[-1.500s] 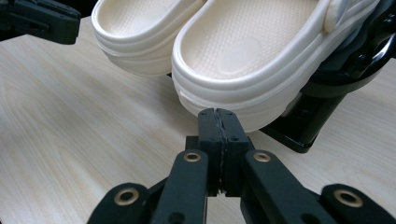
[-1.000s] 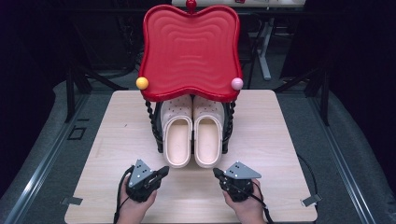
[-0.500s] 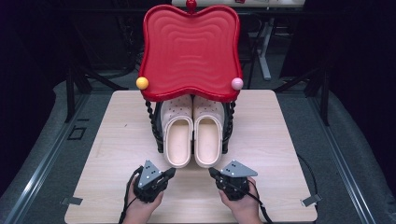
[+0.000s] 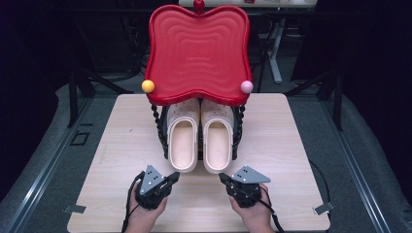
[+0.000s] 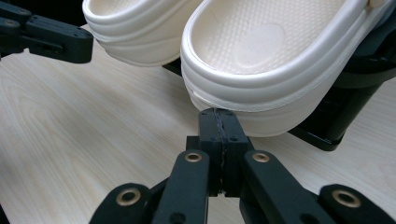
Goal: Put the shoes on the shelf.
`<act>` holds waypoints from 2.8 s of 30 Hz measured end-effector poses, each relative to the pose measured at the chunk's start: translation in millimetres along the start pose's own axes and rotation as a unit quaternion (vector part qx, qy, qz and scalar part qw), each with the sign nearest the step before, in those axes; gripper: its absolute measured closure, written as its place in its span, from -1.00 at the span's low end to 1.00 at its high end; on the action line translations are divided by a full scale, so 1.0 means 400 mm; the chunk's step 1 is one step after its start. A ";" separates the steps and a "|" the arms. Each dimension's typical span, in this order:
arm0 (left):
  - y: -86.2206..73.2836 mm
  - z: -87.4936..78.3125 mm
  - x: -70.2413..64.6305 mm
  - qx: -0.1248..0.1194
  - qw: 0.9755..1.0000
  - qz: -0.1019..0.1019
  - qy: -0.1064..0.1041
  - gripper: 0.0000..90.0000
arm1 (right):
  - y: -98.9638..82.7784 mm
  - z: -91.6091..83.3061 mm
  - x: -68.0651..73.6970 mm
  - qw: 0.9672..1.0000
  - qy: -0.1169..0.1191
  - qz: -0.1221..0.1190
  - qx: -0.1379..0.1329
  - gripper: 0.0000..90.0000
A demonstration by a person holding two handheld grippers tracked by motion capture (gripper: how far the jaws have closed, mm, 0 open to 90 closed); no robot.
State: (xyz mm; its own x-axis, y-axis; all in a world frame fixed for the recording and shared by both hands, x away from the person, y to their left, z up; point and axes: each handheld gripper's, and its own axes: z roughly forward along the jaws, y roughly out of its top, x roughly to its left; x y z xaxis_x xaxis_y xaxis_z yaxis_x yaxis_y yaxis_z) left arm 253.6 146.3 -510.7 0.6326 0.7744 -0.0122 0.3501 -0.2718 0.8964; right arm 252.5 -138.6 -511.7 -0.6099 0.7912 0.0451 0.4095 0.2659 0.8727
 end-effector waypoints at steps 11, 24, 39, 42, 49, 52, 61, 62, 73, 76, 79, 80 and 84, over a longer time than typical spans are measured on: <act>0.025 0.001 0.048 -0.008 1.000 -0.015 0.022 1.00 | 0.018 0.000 -0.023 1.000 -0.017 0.008 -0.008 1.00; 0.059 0.036 0.088 -0.009 0.999 -0.030 0.031 1.00 | 0.060 0.030 -0.043 1.000 -0.027 0.003 -0.008 1.00; 0.118 0.091 0.106 -0.006 0.999 -0.032 0.031 1.00 | 0.107 0.079 -0.080 0.999 -0.043 0.014 -0.019 1.00; 0.129 0.105 0.108 -0.006 0.999 -0.033 0.031 1.00 | 0.121 0.090 -0.085 0.999 -0.047 0.011 -0.021 1.00; 0.140 0.128 0.111 -0.004 0.999 -0.034 0.036 1.00 | 0.142 0.121 -0.095 0.998 -0.051 0.016 -0.019 1.00; 0.141 0.140 0.115 -0.002 0.999 -0.039 0.036 1.00 | 0.149 0.140 -0.096 0.998 -0.055 0.016 -0.017 1.00; 0.140 0.164 0.111 0.003 0.999 -0.039 0.036 1.00 | 0.146 0.166 -0.095 0.998 -0.055 0.022 -0.011 1.00; 0.140 0.166 0.110 0.002 0.999 -0.037 0.036 1.00 | 0.146 0.169 -0.094 0.998 -0.054 0.023 -0.013 1.00; 0.135 0.150 0.109 -0.008 0.999 -0.032 0.036 0.88 | 0.141 0.153 -0.091 0.998 -0.054 0.013 -0.014 0.83; 0.139 0.136 0.110 -0.016 0.999 -0.034 0.039 0.81 | 0.143 0.134 -0.095 0.998 -0.054 0.017 -0.020 0.78; 0.146 0.124 0.112 -0.024 0.998 -0.034 0.051 0.65 | 0.149 0.111 -0.097 0.998 -0.053 0.024 -0.034 0.68; 0.149 0.121 0.114 -0.024 0.998 -0.035 0.054 0.62 | 0.153 0.105 -0.096 0.998 -0.051 0.026 -0.039 0.66; 0.163 0.116 0.120 -0.031 0.997 -0.041 0.066 0.50 | 0.171 0.092 -0.097 0.996 -0.063 0.023 -0.055 0.53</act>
State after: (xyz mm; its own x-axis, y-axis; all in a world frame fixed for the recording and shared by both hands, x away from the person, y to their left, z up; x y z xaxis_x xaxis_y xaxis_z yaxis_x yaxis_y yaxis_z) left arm 338.9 139.2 -473.3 0.5062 0.8618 -0.0328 0.3510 -0.1712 0.9206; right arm 329.1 -130.9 -471.5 -0.4997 0.8656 0.0321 0.3540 0.1703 0.9196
